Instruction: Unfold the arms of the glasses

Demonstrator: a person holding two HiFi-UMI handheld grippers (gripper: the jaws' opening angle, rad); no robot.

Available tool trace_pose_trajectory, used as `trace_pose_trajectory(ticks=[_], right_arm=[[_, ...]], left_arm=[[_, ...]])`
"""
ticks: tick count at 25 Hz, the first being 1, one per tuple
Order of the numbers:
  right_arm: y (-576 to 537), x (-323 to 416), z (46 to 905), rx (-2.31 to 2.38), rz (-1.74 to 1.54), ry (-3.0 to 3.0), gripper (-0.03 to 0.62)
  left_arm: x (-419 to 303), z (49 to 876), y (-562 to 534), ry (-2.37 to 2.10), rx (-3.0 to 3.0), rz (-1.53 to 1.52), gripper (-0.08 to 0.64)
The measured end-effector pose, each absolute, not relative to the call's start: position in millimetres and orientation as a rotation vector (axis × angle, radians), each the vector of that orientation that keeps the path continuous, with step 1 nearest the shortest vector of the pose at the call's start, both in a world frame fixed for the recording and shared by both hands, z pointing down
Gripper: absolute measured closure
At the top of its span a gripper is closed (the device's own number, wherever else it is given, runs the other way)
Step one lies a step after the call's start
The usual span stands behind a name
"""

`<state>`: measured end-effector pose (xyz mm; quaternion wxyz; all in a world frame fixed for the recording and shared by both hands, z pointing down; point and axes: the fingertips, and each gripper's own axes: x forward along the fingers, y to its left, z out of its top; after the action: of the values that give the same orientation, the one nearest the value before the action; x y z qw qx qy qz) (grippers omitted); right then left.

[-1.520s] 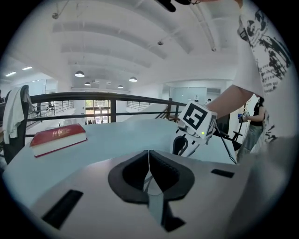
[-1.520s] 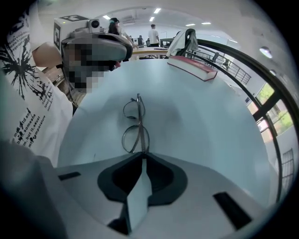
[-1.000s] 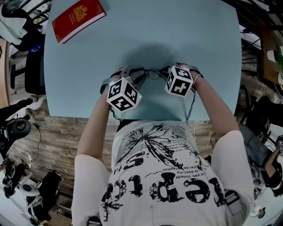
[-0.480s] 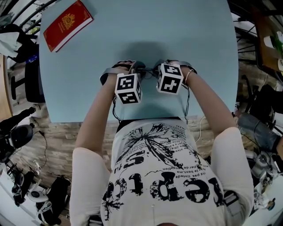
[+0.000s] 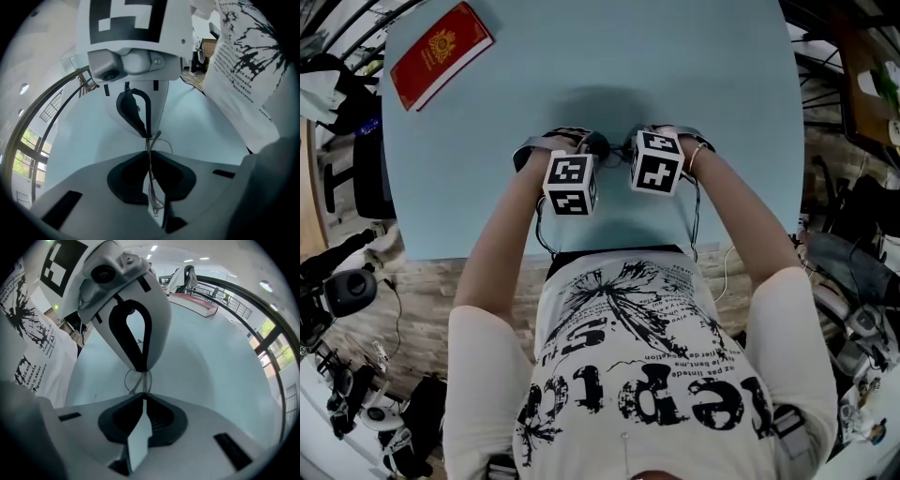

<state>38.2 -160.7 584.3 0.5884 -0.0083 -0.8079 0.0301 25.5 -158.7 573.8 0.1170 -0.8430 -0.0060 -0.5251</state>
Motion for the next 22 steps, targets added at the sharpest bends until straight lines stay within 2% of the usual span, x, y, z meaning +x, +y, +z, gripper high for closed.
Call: trace_pose_trajectory(ticks=[11, 22], right_arm=[[-162, 44, 588, -0.019, 0.077, -1.882, 0.556], [-160, 44, 586, -0.047, 0.068, -1.896, 0.557]], left_arm=[[21, 545, -163, 0.076, -2.737, -1.371, 0.528], [3, 522, -157, 0.124, -2.652, -1.298, 0.529]])
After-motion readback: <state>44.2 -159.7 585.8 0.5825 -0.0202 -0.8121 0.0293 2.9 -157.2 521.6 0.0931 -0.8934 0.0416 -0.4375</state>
